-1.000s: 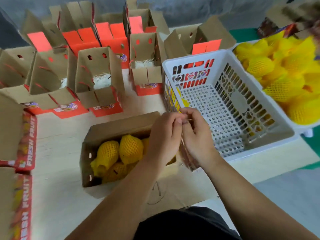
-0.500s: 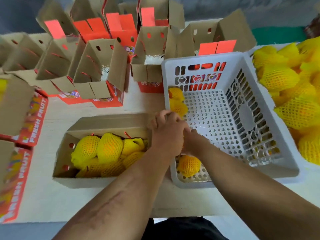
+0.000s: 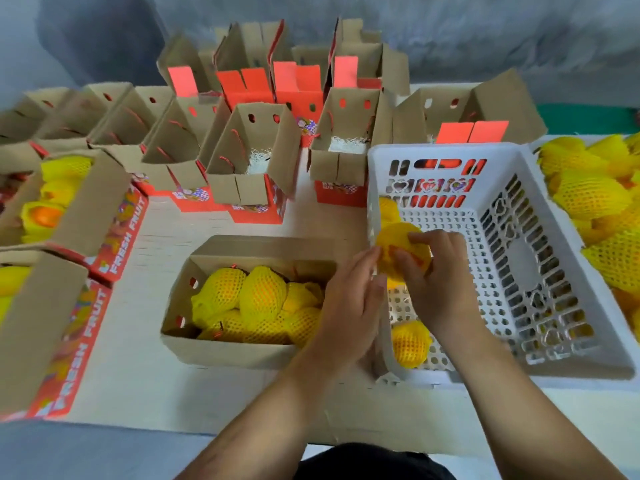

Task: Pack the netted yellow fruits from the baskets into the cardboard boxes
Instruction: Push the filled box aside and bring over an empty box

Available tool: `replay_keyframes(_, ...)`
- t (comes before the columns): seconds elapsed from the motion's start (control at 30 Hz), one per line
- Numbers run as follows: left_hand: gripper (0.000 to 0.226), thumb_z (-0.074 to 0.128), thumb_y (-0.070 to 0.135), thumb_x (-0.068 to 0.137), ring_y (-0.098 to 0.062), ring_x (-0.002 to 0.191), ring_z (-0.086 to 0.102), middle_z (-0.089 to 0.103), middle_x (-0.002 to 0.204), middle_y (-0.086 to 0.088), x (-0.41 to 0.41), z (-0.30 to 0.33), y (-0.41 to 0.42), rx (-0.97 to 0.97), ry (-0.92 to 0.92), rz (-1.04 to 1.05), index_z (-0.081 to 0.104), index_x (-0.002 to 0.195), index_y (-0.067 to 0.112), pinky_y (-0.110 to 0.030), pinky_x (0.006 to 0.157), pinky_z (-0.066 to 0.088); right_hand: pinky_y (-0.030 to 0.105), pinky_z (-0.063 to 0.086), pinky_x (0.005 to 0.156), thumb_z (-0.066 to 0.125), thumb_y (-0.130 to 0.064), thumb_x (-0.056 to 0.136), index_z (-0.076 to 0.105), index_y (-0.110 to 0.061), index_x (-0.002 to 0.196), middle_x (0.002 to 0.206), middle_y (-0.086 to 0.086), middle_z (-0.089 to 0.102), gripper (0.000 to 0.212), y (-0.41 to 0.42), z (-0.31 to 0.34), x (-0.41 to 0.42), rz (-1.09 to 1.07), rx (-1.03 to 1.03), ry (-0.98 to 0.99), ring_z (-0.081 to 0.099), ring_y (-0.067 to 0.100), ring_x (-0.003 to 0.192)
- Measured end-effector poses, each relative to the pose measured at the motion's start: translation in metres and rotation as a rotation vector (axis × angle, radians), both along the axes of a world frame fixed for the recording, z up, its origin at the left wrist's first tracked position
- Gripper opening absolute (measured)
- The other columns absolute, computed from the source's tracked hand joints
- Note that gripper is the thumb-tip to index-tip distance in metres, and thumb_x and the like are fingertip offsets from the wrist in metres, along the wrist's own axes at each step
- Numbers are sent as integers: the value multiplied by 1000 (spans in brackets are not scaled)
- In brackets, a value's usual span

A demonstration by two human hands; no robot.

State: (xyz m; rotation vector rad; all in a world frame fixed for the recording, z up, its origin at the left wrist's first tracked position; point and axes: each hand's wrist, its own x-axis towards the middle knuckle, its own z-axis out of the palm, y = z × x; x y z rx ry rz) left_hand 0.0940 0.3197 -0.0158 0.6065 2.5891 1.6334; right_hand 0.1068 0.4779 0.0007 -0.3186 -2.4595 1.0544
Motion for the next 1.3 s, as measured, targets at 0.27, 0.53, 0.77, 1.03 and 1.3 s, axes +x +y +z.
replay_keyframes(0.27,28,60,22,104,-18,108,64,61,126,-4,-18,23,-73,282,-94,116,56,131,20,-41,95,54,10,44,77,59,-41,92,52,-28,127,116,-2,45,38,-108,27,0,56,-110,70,54,-4,95)
replay_keyframes(0.53,26,57,38,96,-21,124,44,62,126,16,-25,-7,-185,-698,81,-99,68,119,38,-41,101,30,46,42,92,44,-38,98,58,-14,103,110,9,59,29,-188,-33,13,13,457,-444,48,36,106)
replay_keyframes(0.77,57,58,28,100,-31,123,54,48,145,-9,-76,-7,-301,-632,-128,229,35,152,27,-48,100,51,56,38,103,66,-14,90,40,-9,147,145,29,43,64,-201,-43,32,-438,-61,-495,42,48,130)
replay_keyframes(1.03,85,51,13,101,-31,126,58,33,162,-5,-57,-10,-350,-393,-380,72,-2,164,35,-45,100,51,53,50,88,63,-20,93,57,-7,121,117,30,63,32,-227,-36,-22,-305,-70,-560,61,46,109)
replay_keyframes(1.3,95,67,30,89,-4,104,56,29,150,5,-24,-32,-439,57,-688,744,2,158,37,-8,80,50,31,27,114,49,-12,81,36,5,147,139,26,45,69,-401,-38,-167,16,-313,-236,40,36,131)
